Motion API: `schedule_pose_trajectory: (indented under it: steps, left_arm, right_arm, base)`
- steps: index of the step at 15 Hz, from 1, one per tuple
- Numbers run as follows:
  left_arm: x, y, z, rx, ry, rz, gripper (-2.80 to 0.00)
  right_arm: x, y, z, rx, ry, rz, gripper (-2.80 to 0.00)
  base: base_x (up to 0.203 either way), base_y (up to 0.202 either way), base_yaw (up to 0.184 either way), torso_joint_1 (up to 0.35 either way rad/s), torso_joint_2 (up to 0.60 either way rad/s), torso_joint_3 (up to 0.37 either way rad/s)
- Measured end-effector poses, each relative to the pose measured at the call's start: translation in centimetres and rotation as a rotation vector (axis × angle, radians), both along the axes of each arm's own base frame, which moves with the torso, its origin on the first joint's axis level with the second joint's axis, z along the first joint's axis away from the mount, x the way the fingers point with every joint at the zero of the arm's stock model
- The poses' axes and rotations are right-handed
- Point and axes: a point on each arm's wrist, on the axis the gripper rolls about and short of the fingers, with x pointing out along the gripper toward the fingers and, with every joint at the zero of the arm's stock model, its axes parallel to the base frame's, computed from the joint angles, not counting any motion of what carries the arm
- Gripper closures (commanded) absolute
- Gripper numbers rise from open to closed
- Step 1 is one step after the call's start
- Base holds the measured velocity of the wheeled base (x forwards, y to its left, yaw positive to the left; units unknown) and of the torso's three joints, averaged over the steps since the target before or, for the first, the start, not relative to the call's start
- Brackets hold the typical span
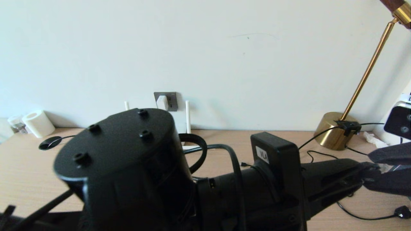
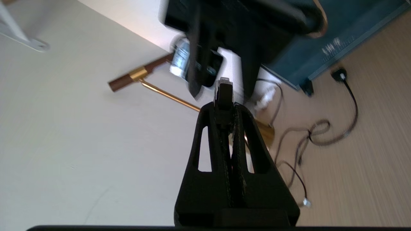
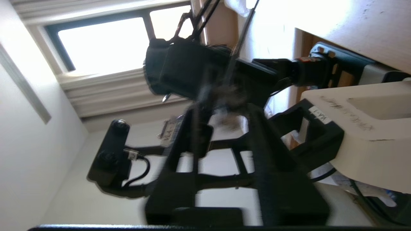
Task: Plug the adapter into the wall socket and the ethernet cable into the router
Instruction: Hand it to the other hand, then align cable and router interface
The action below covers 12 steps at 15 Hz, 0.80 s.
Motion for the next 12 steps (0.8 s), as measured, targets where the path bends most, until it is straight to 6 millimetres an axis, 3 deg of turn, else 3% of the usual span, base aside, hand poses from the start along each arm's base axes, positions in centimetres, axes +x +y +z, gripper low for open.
schedule_pose_trajectory:
  steps: [4,7,9,12]
  left_arm:
    - [0.2,0.5,0.0,-0.020,0.086,0.048,0.00]
    - [1.4,1.5,1.2,-0.153,0.316,0.220,0.00]
    - [2.8,2.4,2.6,-0.314,0.504,0.362,0.00]
    - [6.3,5.2,3.6,-0.512,0.703,0.572,0.00]
  right_arm:
    - [-0.6,-0.5,0.2,-0.007,-0.054,-0.062,-2.80]
    - [-2.5,-1.5,0.1,-0.065,-0.262,-0.249,-2.80]
    - [-3.7,-2.2,-1.2,-0.221,-0.450,-0.414,-2.80]
    - [-6.7,-4.0,-4.5,-0.675,-0.790,-0.691,-2.80]
  base:
    - [0.000,0.000,0.000,0.000,0.00,0.000]
    - [0.000,0.000,0.000,0.000,0.00,0.000]
    - [0.000,0.000,0.000,0.000,0.00,0.000]
    - [0.000,0.000,0.000,0.000,0.00,0.000]
